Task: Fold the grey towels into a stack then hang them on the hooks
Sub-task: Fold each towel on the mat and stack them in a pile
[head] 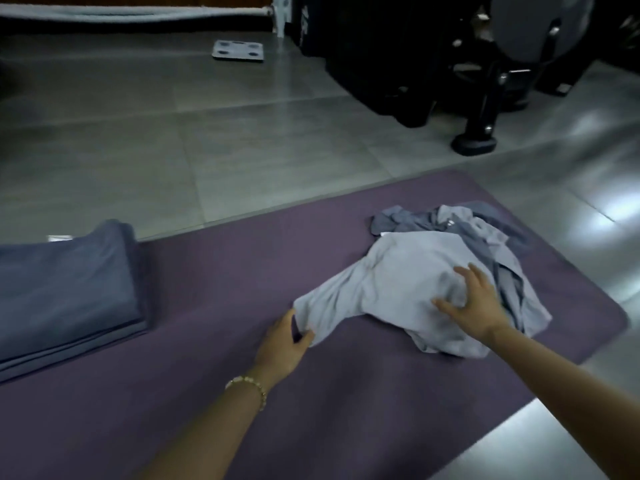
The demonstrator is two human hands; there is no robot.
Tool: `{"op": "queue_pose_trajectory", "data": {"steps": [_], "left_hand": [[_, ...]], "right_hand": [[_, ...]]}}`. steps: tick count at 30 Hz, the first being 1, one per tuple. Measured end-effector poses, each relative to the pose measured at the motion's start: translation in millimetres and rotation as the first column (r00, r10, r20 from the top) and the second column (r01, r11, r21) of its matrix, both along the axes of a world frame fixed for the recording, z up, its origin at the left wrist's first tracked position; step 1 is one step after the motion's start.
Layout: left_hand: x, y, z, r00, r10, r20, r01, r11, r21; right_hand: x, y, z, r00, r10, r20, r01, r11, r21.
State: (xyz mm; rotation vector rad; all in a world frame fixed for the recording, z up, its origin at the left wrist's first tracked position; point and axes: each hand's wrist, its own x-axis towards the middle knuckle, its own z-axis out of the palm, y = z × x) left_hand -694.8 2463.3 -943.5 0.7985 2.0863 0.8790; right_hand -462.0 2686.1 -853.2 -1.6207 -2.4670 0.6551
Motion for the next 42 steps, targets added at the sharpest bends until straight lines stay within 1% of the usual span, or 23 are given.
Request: {"op": "queue_pose_trajectory", "data": {"steps": [2, 4, 5, 7, 8, 10, 11, 12, 14, 16, 18, 20, 21, 23, 25, 27, 31, 34, 35, 37, 38, 39, 42], "left_hand": [[5, 10, -7, 0.999, -0.015, -0.032, 0.014, 0.999, -0.041], [9, 20, -13, 0.998, -0.003, -0.06, -0.001, 0.997, -0.073], [10, 24, -15, 0.998, 0.008, -0.068, -0.013, 0.997, -0.071], [12, 32, -16, 0.995, 0.048, -0.083, -0.053, 0.997, -0.063], [13, 35, -16, 0.993, 0.032, -0.116, -0.043, 0.995, -0.091], [16, 39, -18, 0.982, -0.065, -0.175, 0.034, 0.984, -0.173], [18, 40, -17, 0.982, -0.075, -0.176, 0.045, 0.984, -0.17], [21, 41, -17, 0.984, -0.053, -0.169, 0.032, 0.992, -0.124], [27, 41, -13, 0.988, 0.027, -0.155, -0.021, 0.999, 0.036], [28, 40, -3, 0.992, 0.103, -0.072, -0.09, 0.983, 0.163], [29, 40, 18, 0.992, 0.126, 0.024, -0.128, 0.977, 0.172], [27, 38, 42, 0.986, 0.15, 0.079, -0.162, 0.968, 0.191], [24, 36, 58, 0.981, 0.17, 0.093, -0.187, 0.958, 0.217], [17, 29, 100, 0.978, 0.189, 0.09, -0.208, 0.932, 0.298], [7, 20, 152, 0.982, 0.176, 0.066, -0.188, 0.911, 0.368], [-3, 9, 212, 0.989, 0.141, 0.035, -0.142, 0.901, 0.41], [-8, -21, 336, 1.0, 0.028, -0.011, -0.019, 0.865, 0.501], [-2, -59, 427, 0.999, -0.035, -0.024, 0.043, 0.835, 0.548], [2, -74, 456, 0.997, -0.074, -0.012, 0.068, 0.825, 0.561], [11, -106, 510, 0.988, -0.142, 0.057, 0.082, 0.807, 0.585], [15, -123, 533, 0.987, -0.143, 0.076, 0.071, 0.802, 0.593], [19, -140, 553, 0.99, -0.126, 0.061, 0.064, 0.798, 0.599], [24, -189, 595, 0.997, 0.0, -0.083, 0.049, 0.81, 0.585]], "right_hand": [[16, 13, -6, 0.989, -0.149, -0.019, 0.148, 0.988, -0.042], [28, 22, -13, 0.951, -0.307, -0.044, 0.296, 0.941, -0.164], [32, 24, -17, 0.923, -0.374, -0.087, 0.344, 0.907, -0.243], [37, 24, -25, 0.863, -0.461, -0.207, 0.358, 0.846, -0.395], [38, 22, -30, 0.853, -0.467, -0.231, 0.34, 0.835, -0.433], [37, 17, -34, 0.886, -0.41, -0.218, 0.291, 0.857, -0.426], [35, 13, -33, 0.901, -0.372, -0.224, 0.258, 0.873, -0.414], [32, 10, -32, 0.907, -0.34, -0.25, 0.22, 0.886, -0.408], [26, 2, -24, 0.91, -0.258, -0.324, 0.125, 0.917, -0.38], [19, -5, -13, 0.897, -0.186, -0.402, 0.033, 0.933, -0.358], [9, -13, 9, 0.866, -0.173, -0.47, -0.043, 0.91, -0.412], [-4, -19, 35, 0.841, -0.158, -0.517, -0.129, 0.871, -0.475], [-11, -23, 52, 0.836, -0.115, -0.537, -0.184, 0.863, -0.471], [-30, -31, 90, 0.824, 0.002, -0.566, -0.288, 0.862, -0.416], [-51, -46, 142, 0.787, 0.117, -0.606, -0.398, 0.846, -0.354], [-72, -65, 202, 0.734, 0.213, -0.645, -0.501, 0.811, -0.302], [-94, -109, 328, 0.642, 0.418, -0.643, -0.668, 0.716, -0.202], [-103, -153, 417, 0.566, 0.552, -0.612, -0.753, 0.649, -0.11], [-104, -167, 444, 0.542, 0.579, -0.608, -0.767, 0.637, -0.077], [-106, -197, 491, 0.498, 0.622, -0.604, -0.793, 0.608, -0.028], [-106, -212, 510, 0.475, 0.647, -0.597, -0.812, 0.584, -0.013], [-106, -227, 527, 0.45, 0.669, -0.592, -0.828, 0.56, 0.004], [-104, -270, 561, 0.396, 0.713, -0.579, -0.859, 0.51, 0.04]]}}
